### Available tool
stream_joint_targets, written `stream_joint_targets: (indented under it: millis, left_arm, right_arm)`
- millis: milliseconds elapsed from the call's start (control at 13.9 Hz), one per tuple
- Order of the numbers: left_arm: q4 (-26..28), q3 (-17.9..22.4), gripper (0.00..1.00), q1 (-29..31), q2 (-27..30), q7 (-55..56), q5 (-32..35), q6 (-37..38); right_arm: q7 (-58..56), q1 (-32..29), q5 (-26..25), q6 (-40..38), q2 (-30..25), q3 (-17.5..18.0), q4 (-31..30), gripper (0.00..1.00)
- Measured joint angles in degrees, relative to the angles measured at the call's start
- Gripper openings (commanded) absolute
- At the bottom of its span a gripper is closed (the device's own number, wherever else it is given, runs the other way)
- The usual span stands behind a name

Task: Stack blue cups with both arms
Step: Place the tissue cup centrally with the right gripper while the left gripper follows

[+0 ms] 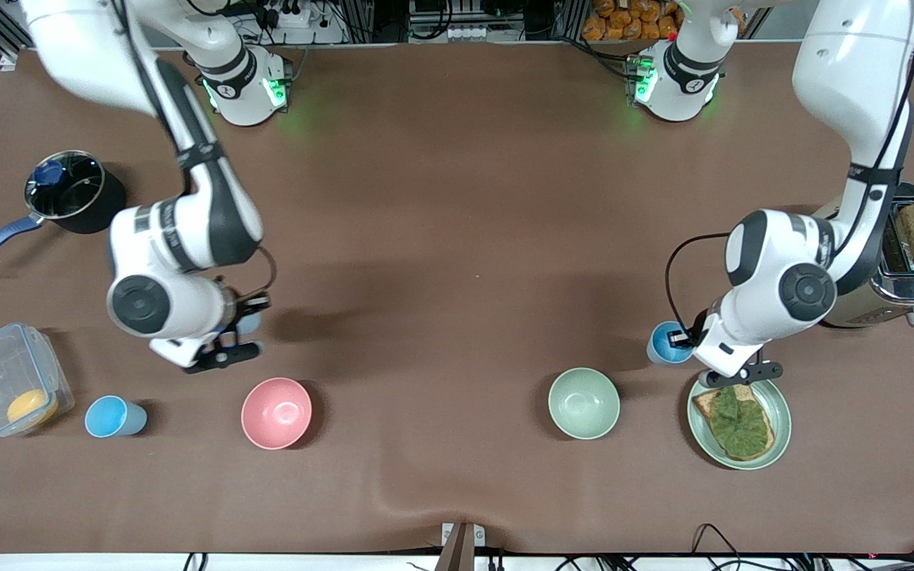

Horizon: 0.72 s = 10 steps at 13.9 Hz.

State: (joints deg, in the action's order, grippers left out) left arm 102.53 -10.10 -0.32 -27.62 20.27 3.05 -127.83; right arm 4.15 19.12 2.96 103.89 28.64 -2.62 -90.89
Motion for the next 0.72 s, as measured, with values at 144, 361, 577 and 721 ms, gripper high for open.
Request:
stream_joint_targets:
  millis: [144, 361, 577, 721]
  left_arm:
    - [4.4, 0.0, 0.0, 0.4, 3.7, 0.0, -1.1, 0.1]
    - [12.2, 0.0, 0.0, 0.5, 9.9, 0.0, -4.4, 0.1]
    - [18.3, -0.2, 0.0, 0.5, 15.5, 0.3, -6.0, 1.2]
    - [20.1, -0.2, 0.0, 0.5, 17.3, 1.0, -6.1, 1.8]
  right_arm:
    - [8.4, 5.5, 2.4, 0.1, 0.2, 0.2, 0.2, 0.0]
    - [22.0, 14.2, 3.7, 3.2, 0.6, 0.4, 0.1, 0.0]
    - [32.2, 20.5, 3.9, 8.2, 1.7, 0.4, 0.0, 0.0]
    - [37.3, 24.0, 3.9, 11.5, 3.4, 0.4, -0.3, 0.0]
